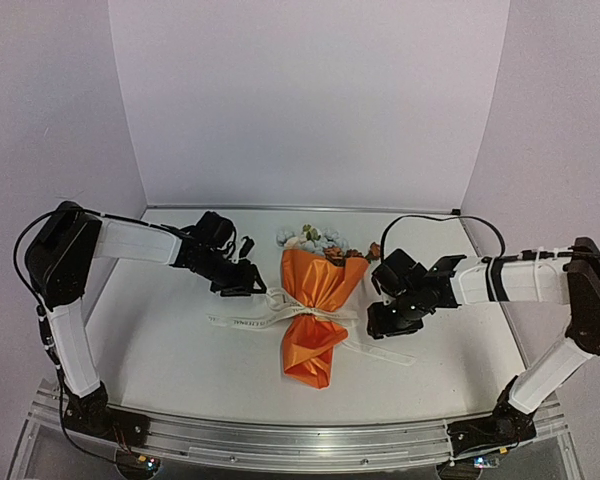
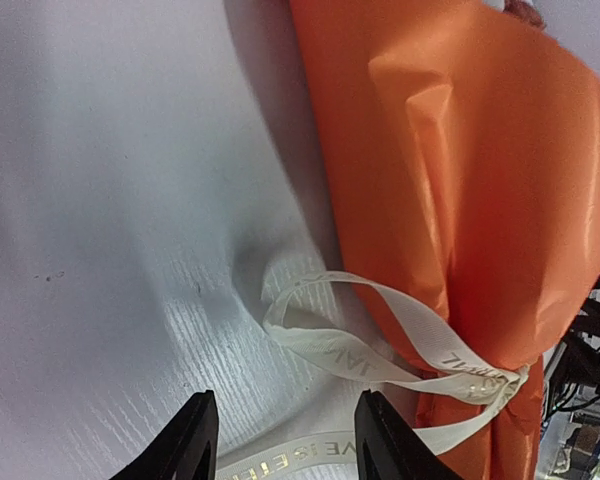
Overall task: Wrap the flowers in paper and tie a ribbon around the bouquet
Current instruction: Tie the half-tied ribbon around the folded bouquet.
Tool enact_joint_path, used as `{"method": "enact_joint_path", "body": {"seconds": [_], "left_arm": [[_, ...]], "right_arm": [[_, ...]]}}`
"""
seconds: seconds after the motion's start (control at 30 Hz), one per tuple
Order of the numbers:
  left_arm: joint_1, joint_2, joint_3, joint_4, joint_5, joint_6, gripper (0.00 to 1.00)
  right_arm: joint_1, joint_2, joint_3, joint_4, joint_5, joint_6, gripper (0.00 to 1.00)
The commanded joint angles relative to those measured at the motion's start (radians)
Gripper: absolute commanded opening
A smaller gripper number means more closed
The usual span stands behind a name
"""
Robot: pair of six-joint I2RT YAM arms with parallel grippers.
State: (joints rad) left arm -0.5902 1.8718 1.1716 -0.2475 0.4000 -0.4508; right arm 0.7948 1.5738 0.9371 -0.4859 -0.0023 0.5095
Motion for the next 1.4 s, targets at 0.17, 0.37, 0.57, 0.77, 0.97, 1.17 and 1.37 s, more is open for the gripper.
{"method": "enact_joint_path", "body": {"seconds": [0.17, 0.37, 0.57, 0.77, 0.97, 1.17, 1.37], "left_arm": [[-0.022, 0.088, 0.097, -0.007, 0.057, 0.038, 0.48], [-0.035, 0.13, 0.122, -0.02, 0.007, 0.037, 0.46], [-0.041, 0.151, 0.147, -0.015, -0.079, 0.021, 0.48], [-0.042, 0.166, 0.158, -0.007, -0.115, 0.009, 0.42], [-0.042, 0.17, 0.156, -0.001, -0.121, 0.006, 0.37], [-0.041, 0.163, 0.152, 0.001, -0.124, 0.006, 0.34], [-0.041, 0.168, 0.153, 0.0, -0.113, 0.003, 0.28]], "right_arm": [[0.0, 0.08, -0.048, 0.34, 0.09, 0.128, 0.46], [-0.001, 0.142, -0.053, 0.415, 0.113, 0.138, 0.44], [-0.001, 0.166, -0.072, 0.462, 0.142, 0.148, 0.43], [0.0, 0.194, -0.088, 0.546, 0.139, 0.143, 0.42], [0.018, 0.181, -0.134, 0.639, 0.133, 0.11, 0.41], [0.042, 0.143, -0.205, 0.718, 0.122, 0.071, 0.41], [0.044, 0.127, -0.259, 0.749, 0.138, 0.04, 0.43]]}}
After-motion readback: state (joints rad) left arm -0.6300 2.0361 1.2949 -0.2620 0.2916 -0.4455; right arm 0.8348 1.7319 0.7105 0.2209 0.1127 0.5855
